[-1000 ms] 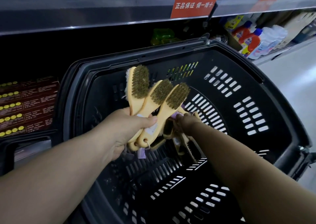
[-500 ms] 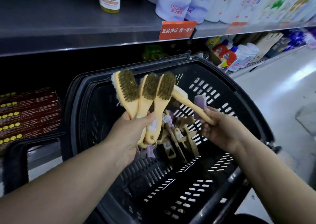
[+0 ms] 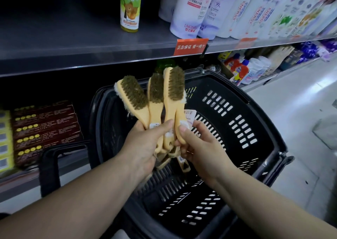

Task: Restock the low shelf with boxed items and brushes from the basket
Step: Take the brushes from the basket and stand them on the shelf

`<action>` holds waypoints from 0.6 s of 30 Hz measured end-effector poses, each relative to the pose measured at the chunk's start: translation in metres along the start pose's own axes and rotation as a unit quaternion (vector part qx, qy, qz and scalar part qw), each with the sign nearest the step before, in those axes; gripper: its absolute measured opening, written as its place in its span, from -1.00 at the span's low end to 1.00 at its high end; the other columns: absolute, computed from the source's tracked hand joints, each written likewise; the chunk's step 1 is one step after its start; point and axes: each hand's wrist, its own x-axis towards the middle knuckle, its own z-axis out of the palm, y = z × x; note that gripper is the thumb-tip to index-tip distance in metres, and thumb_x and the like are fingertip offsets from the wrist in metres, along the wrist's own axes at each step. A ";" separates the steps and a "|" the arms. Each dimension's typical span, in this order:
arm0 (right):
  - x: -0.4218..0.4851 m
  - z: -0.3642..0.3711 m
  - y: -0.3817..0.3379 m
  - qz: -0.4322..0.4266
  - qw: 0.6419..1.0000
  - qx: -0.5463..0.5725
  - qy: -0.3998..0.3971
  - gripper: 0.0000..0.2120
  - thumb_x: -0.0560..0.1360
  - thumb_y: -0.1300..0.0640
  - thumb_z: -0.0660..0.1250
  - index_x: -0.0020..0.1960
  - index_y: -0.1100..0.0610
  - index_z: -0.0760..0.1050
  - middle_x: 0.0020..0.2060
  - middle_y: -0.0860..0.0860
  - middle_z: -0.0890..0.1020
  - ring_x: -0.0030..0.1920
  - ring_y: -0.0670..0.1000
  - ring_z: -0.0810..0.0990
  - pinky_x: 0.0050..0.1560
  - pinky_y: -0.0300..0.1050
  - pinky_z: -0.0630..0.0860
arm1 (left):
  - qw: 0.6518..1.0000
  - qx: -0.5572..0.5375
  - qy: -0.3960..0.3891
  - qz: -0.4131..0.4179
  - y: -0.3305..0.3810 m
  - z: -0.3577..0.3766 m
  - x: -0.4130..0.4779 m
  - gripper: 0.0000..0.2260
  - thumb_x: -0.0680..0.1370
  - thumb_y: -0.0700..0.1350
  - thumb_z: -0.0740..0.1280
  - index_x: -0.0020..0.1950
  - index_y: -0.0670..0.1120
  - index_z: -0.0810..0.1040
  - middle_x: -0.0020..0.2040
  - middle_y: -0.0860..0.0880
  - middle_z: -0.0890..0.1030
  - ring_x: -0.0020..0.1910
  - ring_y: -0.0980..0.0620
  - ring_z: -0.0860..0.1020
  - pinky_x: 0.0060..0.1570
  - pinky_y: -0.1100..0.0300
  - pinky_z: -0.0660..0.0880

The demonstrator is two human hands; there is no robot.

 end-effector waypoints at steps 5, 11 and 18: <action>0.003 0.002 0.003 -0.062 0.995 -0.074 -0.020 -0.74 0.47 0.12 0.34 0.12 0.15 0.42 -0.44 -0.02 0.57 -0.45 -0.15 0.51 -0.42 -0.33 0.44 | 0.999 0.046 -0.009 0.006 0.004 -0.005 0.001 -0.71 0.41 -0.16 0.46 0.12 -0.05 0.56 -0.11 -0.16 0.69 -0.32 -0.10 0.60 -0.45 0.20 0.46; 0.007 0.002 0.006 -0.090 0.983 -0.149 -0.058 -0.67 0.43 -0.08 0.28 0.01 0.16 0.36 -0.43 0.00 0.59 -0.42 -0.10 0.53 -0.40 -0.32 0.45 | 0.997 0.077 -0.005 -0.007 0.006 -0.009 0.001 -0.57 0.27 -0.16 0.55 0.11 -0.10 0.57 -0.17 -0.14 0.69 -0.40 -0.04 0.61 -0.55 0.27 0.44; 0.013 -0.004 0.006 -0.063 0.973 -0.215 -0.049 -0.69 0.50 -0.19 0.13 -0.11 0.06 0.38 -0.43 -0.02 0.54 -0.39 -0.07 0.53 -0.33 -0.19 0.44 | 0.994 0.101 -0.028 -0.014 0.008 -0.007 0.002 -0.75 0.31 -0.19 0.52 -0.04 -0.09 0.64 -0.19 -0.20 0.69 -0.36 -0.13 0.62 -0.43 0.17 0.44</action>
